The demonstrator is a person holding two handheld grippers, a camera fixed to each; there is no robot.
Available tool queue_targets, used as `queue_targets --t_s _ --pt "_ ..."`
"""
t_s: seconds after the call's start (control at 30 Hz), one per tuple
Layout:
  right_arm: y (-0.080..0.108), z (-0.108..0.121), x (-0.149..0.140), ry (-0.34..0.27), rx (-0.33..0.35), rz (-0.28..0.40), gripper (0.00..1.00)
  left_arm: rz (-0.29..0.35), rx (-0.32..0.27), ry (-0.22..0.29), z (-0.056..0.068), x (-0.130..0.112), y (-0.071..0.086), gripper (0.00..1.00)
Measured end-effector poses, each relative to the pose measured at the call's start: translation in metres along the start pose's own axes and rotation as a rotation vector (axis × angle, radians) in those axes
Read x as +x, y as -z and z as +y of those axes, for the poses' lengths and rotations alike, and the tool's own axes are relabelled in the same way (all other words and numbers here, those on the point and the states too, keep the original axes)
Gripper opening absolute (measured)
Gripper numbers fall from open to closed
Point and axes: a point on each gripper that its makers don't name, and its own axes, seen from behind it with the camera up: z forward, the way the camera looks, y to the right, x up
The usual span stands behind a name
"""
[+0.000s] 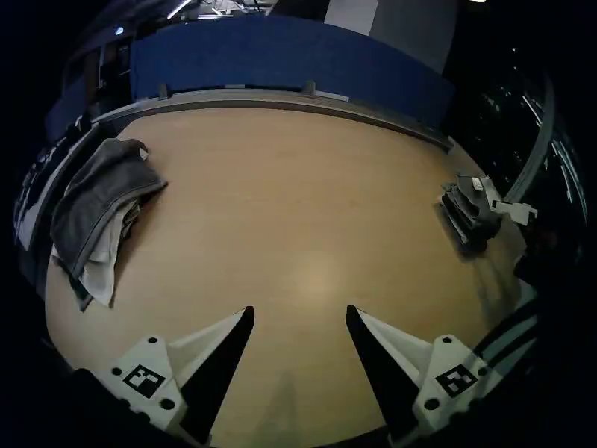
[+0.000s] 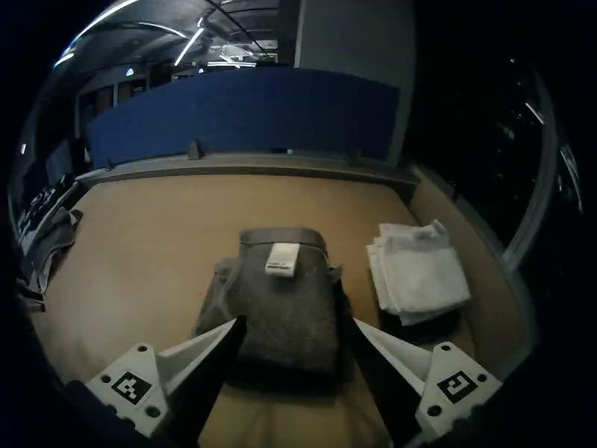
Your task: Fold towel
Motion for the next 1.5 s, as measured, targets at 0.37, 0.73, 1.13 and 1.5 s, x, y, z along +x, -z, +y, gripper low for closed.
queue_targets --t_s 0.37,0.73,1.13,1.5 --pt "-0.017 -0.023 -0.003 0.021 0.027 -0.011 1.0 0.0 0.007 0.009 -0.006 -0.003 0.002 0.91" --pt "-0.028 -0.038 -0.046 0.047 0.05 -0.08 1.0 -0.002 0.008 0.008 -0.008 -0.002 0.0 0.91" --pt "-0.032 -0.039 -0.053 0.04 0.061 -0.091 1.0 0.0 0.011 0.009 -0.01 0.0 0.001 0.91" --pt "-0.025 -0.036 -0.008 0.046 0.057 -0.018 1.0 0.002 0.008 0.01 -0.007 0.004 -0.001 0.91"
